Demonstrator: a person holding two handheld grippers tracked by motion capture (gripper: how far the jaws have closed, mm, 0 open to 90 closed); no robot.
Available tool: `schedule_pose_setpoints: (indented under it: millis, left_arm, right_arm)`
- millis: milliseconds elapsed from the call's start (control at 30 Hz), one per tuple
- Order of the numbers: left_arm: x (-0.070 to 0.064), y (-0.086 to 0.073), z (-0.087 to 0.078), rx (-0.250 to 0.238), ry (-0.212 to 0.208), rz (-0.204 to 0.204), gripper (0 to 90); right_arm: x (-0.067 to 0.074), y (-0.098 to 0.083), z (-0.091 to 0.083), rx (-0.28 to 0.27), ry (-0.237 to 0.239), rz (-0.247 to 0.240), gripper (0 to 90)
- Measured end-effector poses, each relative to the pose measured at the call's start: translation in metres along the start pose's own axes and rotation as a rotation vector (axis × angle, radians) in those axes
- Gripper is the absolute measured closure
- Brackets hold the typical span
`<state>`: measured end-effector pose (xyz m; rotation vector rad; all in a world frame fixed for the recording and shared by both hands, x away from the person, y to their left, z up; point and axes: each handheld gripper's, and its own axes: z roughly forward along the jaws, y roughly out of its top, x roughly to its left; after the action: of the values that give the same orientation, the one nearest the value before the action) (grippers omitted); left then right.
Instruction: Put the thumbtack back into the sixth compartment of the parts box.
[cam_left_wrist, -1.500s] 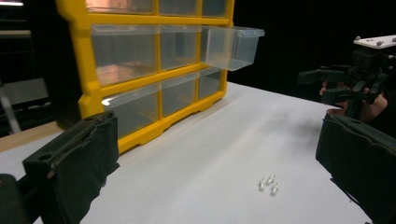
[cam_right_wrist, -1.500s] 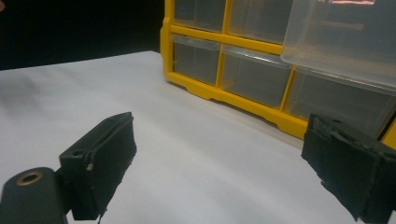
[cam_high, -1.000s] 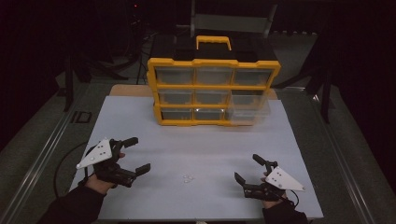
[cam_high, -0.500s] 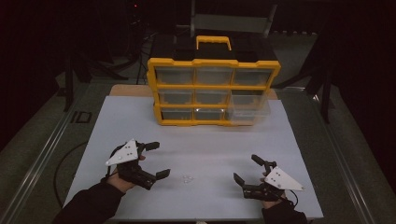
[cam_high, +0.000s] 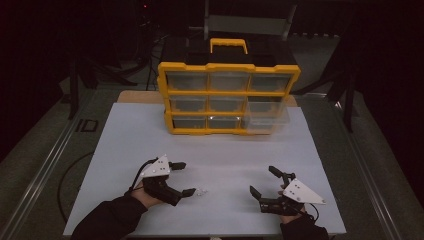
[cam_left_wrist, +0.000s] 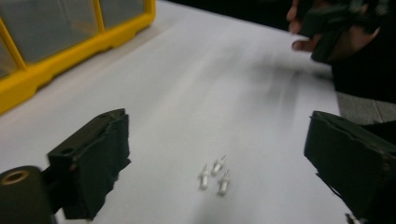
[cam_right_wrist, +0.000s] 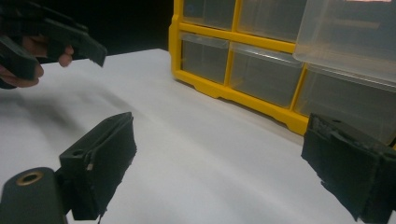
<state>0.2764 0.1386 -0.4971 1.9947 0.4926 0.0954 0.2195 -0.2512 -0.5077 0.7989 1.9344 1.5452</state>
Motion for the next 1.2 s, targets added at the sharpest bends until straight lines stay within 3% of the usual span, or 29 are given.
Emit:
schedule_pose_setpoints:
  millis: [133, 467, 600, 633, 733, 900, 1200]
  left_arm:
    - [0.000, -0.003, 0.007, 0.042, -0.005, 0.010, 13.8]
    - [0.004, -0.008, 0.023, 0.122, 0.001, -0.055, 27.6]
    - [0.007, -0.011, 0.030, 0.155, -0.008, -0.077, 40.3]
    - [0.007, -0.012, 0.032, 0.160, -0.013, -0.078, 46.1]
    - [0.007, -0.013, 0.037, 0.188, -0.026, -0.074, 50.1]
    - [0.008, -0.016, 0.045, 0.245, -0.011, -0.068, 60.2]
    - [0.008, -0.017, 0.053, 0.279, -0.026, -0.043, 75.3]
  right_arm:
    - [0.000, 0.000, 0.000, 0.001, 0.001, -0.001, 9.6]
    - [0.000, 0.000, 0.000, 0.003, 0.004, 0.003, 9.5]
    - [-0.001, -0.001, 0.000, 0.003, 0.006, 0.001, 9.5]
    - [-0.001, -0.001, 0.000, 0.003, 0.006, 0.000, 9.5]
    - [-0.001, -0.001, 0.000, 0.003, 0.007, 0.001, 9.6]
    - [-0.001, -0.001, 0.000, 0.002, 0.006, 0.006, 9.5]
    - [-0.001, -0.001, 0.000, 0.004, 0.007, 0.002, 9.5]
